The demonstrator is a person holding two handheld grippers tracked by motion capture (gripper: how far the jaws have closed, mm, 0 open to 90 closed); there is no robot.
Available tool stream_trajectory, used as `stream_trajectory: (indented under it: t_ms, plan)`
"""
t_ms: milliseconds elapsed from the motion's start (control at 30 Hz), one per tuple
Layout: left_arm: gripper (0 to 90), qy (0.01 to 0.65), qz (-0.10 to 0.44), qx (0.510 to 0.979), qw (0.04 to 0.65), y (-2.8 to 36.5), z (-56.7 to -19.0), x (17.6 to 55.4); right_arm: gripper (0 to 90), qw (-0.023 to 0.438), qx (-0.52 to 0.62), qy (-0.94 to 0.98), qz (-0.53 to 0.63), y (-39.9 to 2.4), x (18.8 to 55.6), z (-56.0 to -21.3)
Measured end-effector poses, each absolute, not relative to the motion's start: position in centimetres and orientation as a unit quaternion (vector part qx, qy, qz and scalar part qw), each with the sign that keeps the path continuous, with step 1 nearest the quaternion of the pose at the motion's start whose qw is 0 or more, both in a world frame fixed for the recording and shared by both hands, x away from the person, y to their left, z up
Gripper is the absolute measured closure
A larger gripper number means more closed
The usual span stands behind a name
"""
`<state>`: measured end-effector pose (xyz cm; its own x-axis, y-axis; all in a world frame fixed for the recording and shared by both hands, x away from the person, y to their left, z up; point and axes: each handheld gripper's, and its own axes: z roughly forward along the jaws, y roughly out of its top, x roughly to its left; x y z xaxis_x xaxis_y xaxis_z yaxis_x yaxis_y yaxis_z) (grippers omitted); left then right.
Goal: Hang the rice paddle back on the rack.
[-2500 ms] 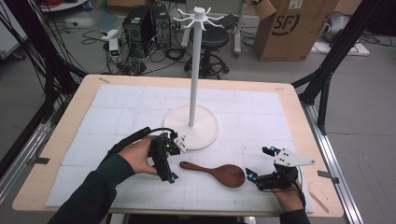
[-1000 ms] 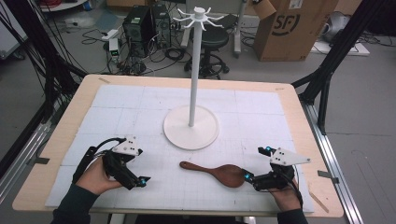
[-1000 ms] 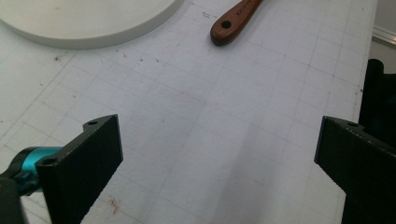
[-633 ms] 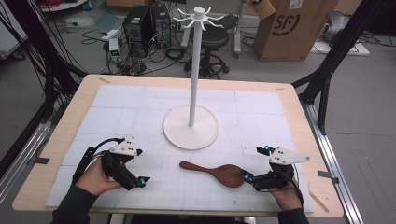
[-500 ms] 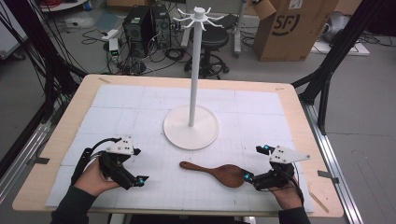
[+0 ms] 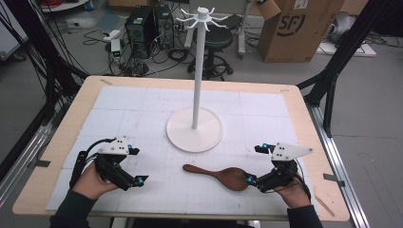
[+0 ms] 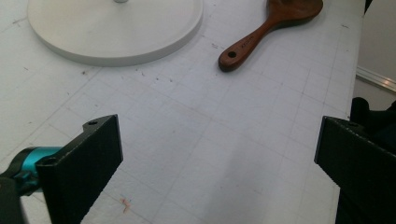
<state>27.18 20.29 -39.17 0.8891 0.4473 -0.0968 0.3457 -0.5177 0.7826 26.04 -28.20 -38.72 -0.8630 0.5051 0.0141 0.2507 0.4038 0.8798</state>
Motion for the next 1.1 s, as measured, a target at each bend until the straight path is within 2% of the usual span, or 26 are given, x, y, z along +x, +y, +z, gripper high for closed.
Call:
stream_trajectory:
  t_ms: [200,733,1100]
  plan:
    - [1.6,0.231,0.064,0.864,0.443,20.6,-39.3,27.1,0.6,0.097,0.199,0.853,0.472,-26.9,27.1,-37.6]
    - [1.6,0.235,0.072,0.861,0.444,21.2,-39.1,27.0,0.7,0.05,0.121,0.912,0.388,-22.8,28.5,-36.6]
    - [1.6,0.234,0.07,0.863,0.442,21.1,-39.2,27.0,0.7,0.014,0.086,0.94,0.33,-21.7,29.9,-36.2]
